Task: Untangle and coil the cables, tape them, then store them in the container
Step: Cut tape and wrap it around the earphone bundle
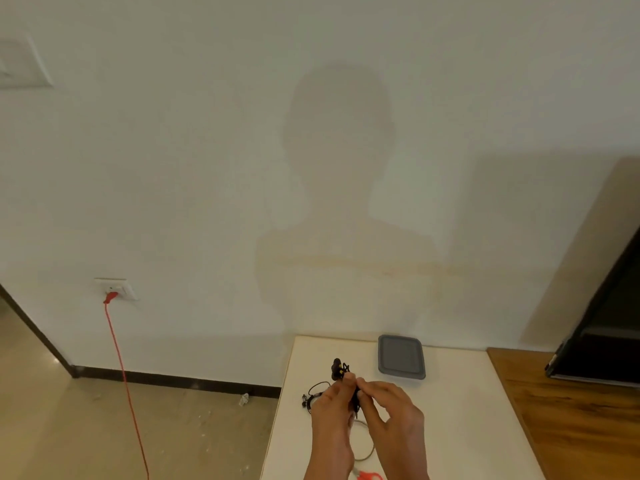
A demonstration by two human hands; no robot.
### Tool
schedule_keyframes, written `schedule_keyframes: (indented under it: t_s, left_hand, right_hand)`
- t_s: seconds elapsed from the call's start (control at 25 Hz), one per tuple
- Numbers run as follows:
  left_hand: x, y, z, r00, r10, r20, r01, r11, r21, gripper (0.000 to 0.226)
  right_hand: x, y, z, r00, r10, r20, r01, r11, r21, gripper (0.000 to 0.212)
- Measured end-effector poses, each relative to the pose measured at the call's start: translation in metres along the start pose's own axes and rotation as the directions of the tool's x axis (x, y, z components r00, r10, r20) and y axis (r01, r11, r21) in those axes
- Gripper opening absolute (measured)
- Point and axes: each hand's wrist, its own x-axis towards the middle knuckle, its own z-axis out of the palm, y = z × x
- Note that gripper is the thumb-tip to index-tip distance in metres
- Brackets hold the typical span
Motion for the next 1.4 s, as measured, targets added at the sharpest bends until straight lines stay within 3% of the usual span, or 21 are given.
schedule_keyframes:
  t_s: [0.52, 0.8, 1.08, 1.4]
  left_hand:
    - [-0.096, 0.038, 0.024, 0.985, 0.161, 0.063, -0.158, 0.986, -0.051, 0.016]
    - [-0.128, 0.049, 0.028, 0.97, 0.237, 0.055, -0.236, 0.972, -0.023, 0.012]
    - [-0.146, 0.045, 0.032, 0.966, 0.254, 0.046, -0.251, 0.966, -0.063, 0.015]
    - [-0.16, 0.042, 0.034, 0.977, 0.212, 0.023, -0.211, 0.976, -0.063, 0.015]
  right_hand:
    - [0.005, -0.085, -0.063, 0.999, 0.006, -0.034, -0.002, 0.992, 0.124, 0.029]
    - [0.009, -0.111, -0.091, 0.987, 0.085, 0.138, -0.114, 0.969, 0.22, 0.023]
    - [0.017, -0.121, -0.106, 0.945, 0.138, 0.296, -0.189, 0.971, 0.149, 0.016]
    - [0.008, -0.125, -0.106, 0.944, 0.177, 0.278, -0.211, 0.973, 0.098, 0.013]
